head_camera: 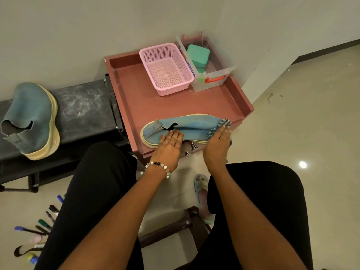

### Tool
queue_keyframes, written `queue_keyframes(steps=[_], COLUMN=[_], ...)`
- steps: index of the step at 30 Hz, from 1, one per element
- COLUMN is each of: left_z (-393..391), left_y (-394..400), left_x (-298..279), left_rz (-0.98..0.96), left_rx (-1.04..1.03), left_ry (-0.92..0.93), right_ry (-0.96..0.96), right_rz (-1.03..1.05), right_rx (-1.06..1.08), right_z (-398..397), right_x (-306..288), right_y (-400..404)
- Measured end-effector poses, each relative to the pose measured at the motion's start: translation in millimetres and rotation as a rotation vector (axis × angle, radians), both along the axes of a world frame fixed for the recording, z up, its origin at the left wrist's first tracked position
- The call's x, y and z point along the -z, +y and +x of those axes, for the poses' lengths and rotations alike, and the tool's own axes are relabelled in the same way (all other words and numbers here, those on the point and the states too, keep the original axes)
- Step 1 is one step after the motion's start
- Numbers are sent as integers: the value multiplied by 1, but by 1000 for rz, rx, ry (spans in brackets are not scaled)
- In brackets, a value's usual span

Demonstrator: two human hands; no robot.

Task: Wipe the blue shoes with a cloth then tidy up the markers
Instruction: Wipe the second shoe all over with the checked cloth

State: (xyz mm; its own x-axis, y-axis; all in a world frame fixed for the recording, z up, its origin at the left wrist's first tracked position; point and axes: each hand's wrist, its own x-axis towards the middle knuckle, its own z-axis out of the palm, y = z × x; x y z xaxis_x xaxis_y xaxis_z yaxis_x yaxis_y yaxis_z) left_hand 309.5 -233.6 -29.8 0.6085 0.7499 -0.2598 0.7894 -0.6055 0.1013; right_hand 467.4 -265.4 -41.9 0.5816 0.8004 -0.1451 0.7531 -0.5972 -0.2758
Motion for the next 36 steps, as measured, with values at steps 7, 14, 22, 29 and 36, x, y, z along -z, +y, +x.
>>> queue_keyframes(steps=[7, 14, 22, 29, 36], left_z=[5, 1, 2, 4, 3], left_y=[-2, -5, 0, 3, 3], left_x=[0, 3, 1, -3, -1], left_rz=[1, 45, -18, -29, -33], left_rx=[-32, 3, -27, -16, -30], left_ry=[29, 45, 7, 48, 8], right_ry=[81, -156, -289, 187, -42], right_rz=[69, -52, -149, 70, -62], right_rx=[-289, -900, -504, -742, -988], right_z=[-46, 85, 40, -7, 101], right_x=[-7, -28, -18, -15, -33], right_y=[9, -4, -9, 2, 0])
